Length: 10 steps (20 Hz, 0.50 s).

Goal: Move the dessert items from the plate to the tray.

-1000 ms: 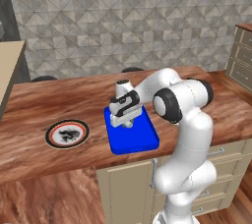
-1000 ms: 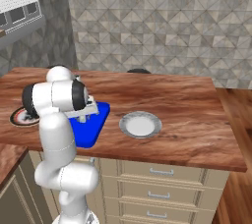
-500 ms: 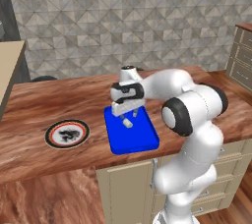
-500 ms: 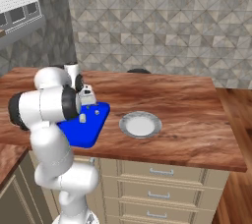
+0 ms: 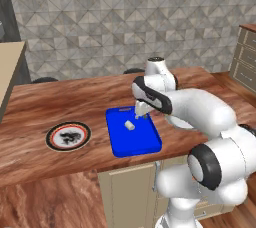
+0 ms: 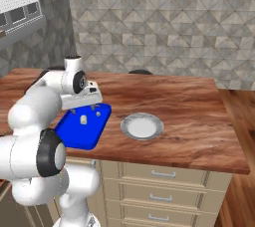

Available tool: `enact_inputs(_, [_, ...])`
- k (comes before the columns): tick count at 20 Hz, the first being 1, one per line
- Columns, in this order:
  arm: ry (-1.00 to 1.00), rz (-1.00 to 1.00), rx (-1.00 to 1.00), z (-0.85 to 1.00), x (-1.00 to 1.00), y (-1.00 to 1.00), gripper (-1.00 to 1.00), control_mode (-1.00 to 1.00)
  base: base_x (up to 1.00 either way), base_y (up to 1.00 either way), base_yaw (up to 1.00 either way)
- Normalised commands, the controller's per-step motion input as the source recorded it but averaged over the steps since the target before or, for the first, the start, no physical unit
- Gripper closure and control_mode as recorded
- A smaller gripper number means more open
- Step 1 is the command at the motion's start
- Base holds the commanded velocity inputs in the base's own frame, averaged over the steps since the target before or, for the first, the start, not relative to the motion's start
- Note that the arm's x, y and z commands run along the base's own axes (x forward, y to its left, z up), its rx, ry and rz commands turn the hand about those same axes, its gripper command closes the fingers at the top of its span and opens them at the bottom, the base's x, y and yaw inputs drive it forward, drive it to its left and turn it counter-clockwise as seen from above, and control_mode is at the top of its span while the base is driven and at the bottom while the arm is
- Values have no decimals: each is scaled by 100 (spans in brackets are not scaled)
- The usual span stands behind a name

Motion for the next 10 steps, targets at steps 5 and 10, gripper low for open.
enact_inputs(5, [-18,2,0,41,-100,-72,-100,-100,0,0,0])
enact_inputs(10, [-16,-5,1,28,-100,-48,-100,-100,0,0,0])
